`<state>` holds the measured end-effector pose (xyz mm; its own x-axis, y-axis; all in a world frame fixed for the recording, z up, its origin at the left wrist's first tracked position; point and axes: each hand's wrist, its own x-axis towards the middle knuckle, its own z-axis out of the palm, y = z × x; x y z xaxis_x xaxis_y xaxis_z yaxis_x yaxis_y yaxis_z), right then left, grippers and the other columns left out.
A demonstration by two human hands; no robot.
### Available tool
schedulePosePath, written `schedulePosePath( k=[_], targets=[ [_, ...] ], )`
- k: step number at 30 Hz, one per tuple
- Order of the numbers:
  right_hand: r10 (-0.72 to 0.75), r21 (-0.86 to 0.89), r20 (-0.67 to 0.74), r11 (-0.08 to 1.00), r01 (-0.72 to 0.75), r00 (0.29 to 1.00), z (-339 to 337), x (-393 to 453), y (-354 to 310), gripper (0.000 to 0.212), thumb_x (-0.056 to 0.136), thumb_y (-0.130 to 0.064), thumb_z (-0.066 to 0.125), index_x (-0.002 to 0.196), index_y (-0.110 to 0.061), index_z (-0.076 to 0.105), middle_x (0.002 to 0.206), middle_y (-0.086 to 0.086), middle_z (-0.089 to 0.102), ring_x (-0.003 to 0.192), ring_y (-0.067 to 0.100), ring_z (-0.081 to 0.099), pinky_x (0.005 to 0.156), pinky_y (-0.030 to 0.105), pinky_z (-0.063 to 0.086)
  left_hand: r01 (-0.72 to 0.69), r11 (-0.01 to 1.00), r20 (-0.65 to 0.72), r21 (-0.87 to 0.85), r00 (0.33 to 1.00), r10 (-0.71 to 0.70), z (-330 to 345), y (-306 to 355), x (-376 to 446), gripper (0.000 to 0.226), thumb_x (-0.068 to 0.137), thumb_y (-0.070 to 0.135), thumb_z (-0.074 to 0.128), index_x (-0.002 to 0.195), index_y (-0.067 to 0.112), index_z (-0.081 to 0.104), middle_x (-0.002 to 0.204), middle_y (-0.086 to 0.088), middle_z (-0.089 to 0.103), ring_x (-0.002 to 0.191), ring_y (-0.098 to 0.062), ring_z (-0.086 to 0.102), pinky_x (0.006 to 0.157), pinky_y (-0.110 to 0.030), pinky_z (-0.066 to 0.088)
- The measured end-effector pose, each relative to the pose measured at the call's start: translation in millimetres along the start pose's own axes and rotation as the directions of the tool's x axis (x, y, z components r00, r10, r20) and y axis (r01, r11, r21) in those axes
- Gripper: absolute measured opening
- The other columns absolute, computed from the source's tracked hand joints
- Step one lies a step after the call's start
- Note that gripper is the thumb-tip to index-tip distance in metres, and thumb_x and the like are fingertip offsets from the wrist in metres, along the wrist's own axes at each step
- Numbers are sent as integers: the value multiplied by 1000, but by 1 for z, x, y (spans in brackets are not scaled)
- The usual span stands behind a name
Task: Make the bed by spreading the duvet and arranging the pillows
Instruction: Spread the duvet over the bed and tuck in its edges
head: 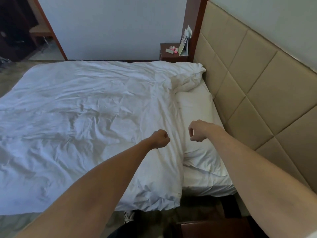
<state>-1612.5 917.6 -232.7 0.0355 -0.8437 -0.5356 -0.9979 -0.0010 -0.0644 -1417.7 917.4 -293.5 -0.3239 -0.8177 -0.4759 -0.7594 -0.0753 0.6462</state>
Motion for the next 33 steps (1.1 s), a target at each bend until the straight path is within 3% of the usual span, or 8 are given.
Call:
schedulePosePath(
  k=[8, 12, 15, 18, 22, 28, 31, 33],
  targets=[
    [-28, -70, 49, 997, 31, 998, -13, 90, -51, 7, 89, -17, 65, 92, -11, 67, 82, 5, 72, 77, 19, 72, 69, 31, 56, 80, 996, -8, -35, 997, -80, -48, -62, 65, 25, 94, 17, 47, 110, 2, 58, 99, -14, 58, 78, -26, 55, 64, -32, 50],
    [-68, -128, 40, 989, 72, 997, -15, 142, -84, 7, 90, -16, 61, 97, -16, 61, 107, 4, 61, 87, 23, 64, 69, 31, 47, 131, 990, -12, -55, 991, -131, -75, -96, 99, 17, 94, 16, 47, 103, 4, 55, 89, -10, 54, 78, -25, 53, 60, -30, 47],
    [-101, -134, 47, 985, 107, 994, -7, 177, -103, 18, 93, -17, 59, 111, -17, 59, 116, 4, 53, 90, 22, 58, 73, 31, 43, 149, 988, -32, -32, 988, -150, -86, -123, 122, 10, 94, 16, 49, 96, 7, 50, 86, -6, 49, 81, -24, 52, 71, -33, 45],
    [-146, -138, 92, 978, 158, 985, 8, 205, -115, 31, 93, -15, 57, 124, -18, 53, 123, 4, 53, 102, 23, 59, 79, 31, 46, 192, 978, -26, -81, 981, -195, -84, -153, 139, 23, 93, 24, 55, 107, 7, 49, 101, -6, 53, 96, -26, 54, 84, -33, 44],
    [-206, -170, 136, 959, 227, 969, 36, 249, -125, 51, 92, -11, 58, 140, -21, 44, 132, 4, 49, 115, 23, 53, 83, 31, 43, 259, 957, 20, -131, 966, -258, -69, -185, 162, 53, 90, 34, 62, 128, 5, 39, 122, -16, 56, 106, -27, 55, 86, -32, 43],
    [-226, -331, 197, 901, 282, 954, 106, 307, -135, 84, 85, -20, 71, 152, -29, 21, 155, 3, 23, 143, 27, 22, 104, 49, 41, 361, 920, 26, -154, 932, -361, -10, -236, 209, 120, 61, 74, 70, 150, 17, 13, 152, -11, 31, 139, -32, 32, 111, -50, 33],
    [-137, -337, 253, 915, 220, 958, 141, 323, -125, 100, 80, -37, 75, 154, -37, 8, 160, 2, 6, 148, 37, -1, 107, 68, 27, 440, 881, 9, -177, 895, -445, 13, -246, 222, 128, 62, 77, 68, 154, 27, -5, 163, -8, -7, 150, -31, -1, 117, -57, 12],
    [-110, -296, 245, 937, 183, 963, 156, 334, -122, 104, 81, -44, 74, 154, -40, 1, 162, 2, -1, 148, 39, -8, 107, 72, 21, 493, 837, -27, -238, 858, -513, 16, -256, 226, 127, 67, 72, 70, 154, 29, -12, 162, -9, -14, 150, -30, -5, 118, -55, 9]
  ],
)
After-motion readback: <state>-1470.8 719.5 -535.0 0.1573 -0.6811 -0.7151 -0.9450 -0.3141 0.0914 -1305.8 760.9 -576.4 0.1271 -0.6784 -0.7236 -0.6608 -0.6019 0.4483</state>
